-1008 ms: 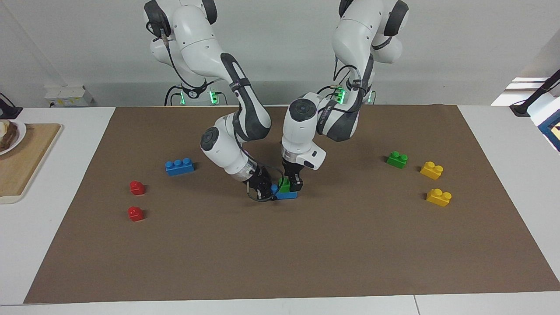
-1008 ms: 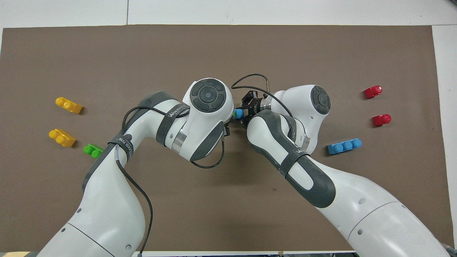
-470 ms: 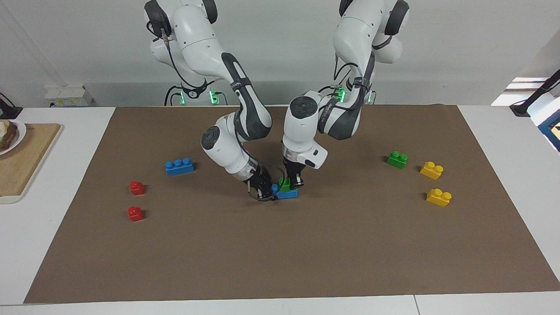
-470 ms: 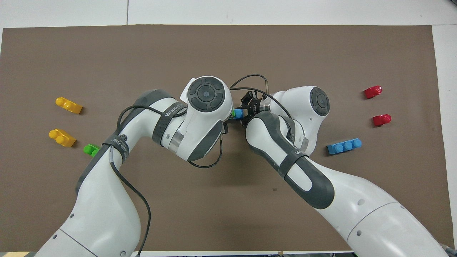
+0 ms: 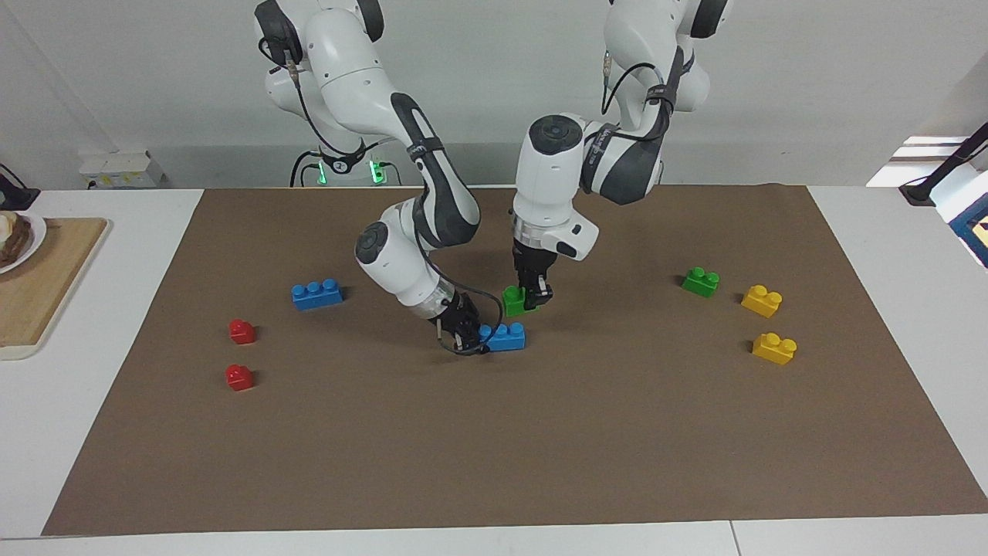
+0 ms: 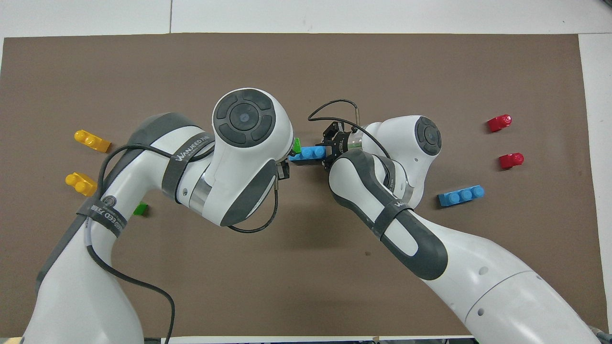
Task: Remove green block with left arm and hold with right
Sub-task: 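Pull the green brick away with the left gripper while the right holds blue, then carry green toward the yellow bricks while the right gripper carries blue outward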
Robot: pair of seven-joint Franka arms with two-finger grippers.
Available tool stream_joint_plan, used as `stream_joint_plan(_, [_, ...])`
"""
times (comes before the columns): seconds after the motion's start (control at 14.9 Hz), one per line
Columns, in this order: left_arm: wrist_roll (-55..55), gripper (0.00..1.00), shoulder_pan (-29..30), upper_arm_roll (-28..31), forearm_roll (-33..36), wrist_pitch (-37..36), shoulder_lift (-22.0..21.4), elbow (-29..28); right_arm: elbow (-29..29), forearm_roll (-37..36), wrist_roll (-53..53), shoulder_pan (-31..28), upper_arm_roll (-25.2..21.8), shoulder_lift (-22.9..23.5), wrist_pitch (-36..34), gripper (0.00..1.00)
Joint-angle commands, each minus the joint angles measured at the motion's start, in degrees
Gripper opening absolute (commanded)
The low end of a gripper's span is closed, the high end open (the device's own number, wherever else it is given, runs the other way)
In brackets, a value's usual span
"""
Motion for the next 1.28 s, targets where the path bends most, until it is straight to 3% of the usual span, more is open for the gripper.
stream_joint_plan(0.0, [8.8,0.0,4.14,-0.22,-0.12,-0.9,-1.74,-3.73,-0.21,0.95,-1.85,-0.9,-0.15,0.15,0.31,0.0])
stream_joint_plan(0.2, [20.3,0.0,9.32,-0.22,-0.38,-0.55,-2.53,-6.02,2.78,0.08,-2.02,-2.47,-0.67,-0.2,-3.03,0.0])
stream_joint_plan(0.6, [42.28,0.0,21.09,-0.22,-1.17,-0.11,-2.62,-7.69,10.34,-5.38,-7.46,-14.32,-0.59,-0.82,-19.19,0.0])
stream_joint_plan(0.94, [61.97,0.0,29.1,-0.22,-3.9,4.09,-4.37,-12.95,9.47,-6.16,-21.6,-24.35,-0.59,-1.08,-25.35,0.0])
stream_joint_plan(1.21, [69.89,0.0,33.15,-0.22,-3.9,10.78,-4.91,-17.98,9.38,-8.63,-29.07,-31.82,-0.59,-1.08,-29.4,0.0])
